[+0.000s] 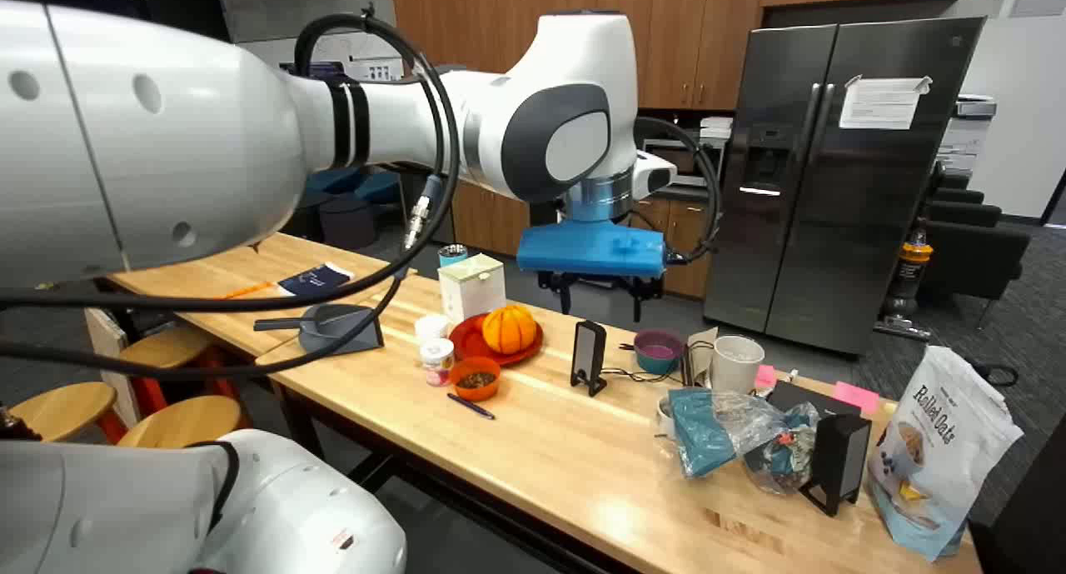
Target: Turn the knob on the black and grey device.
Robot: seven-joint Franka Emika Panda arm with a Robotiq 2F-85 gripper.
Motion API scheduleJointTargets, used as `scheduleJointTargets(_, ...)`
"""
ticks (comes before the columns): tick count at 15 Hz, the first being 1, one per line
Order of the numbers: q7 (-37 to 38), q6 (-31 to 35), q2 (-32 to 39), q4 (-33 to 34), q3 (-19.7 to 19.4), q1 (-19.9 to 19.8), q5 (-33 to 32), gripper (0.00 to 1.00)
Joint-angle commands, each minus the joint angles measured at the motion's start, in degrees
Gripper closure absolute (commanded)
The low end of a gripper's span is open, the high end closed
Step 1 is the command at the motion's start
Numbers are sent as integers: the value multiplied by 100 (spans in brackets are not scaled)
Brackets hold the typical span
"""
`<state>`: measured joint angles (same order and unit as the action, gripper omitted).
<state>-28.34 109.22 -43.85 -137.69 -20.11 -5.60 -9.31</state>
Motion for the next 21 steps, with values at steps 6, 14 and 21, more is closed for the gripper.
scheduleJointTargets(6,123,75,-55,-63,105,-32,20,0)
scheduleJointTargets(14,1955,207,-23,-252,1174,-129,-2,0)
scheduleJointTargets(21,4304,982,13,-803,2459,-391,-331,0)
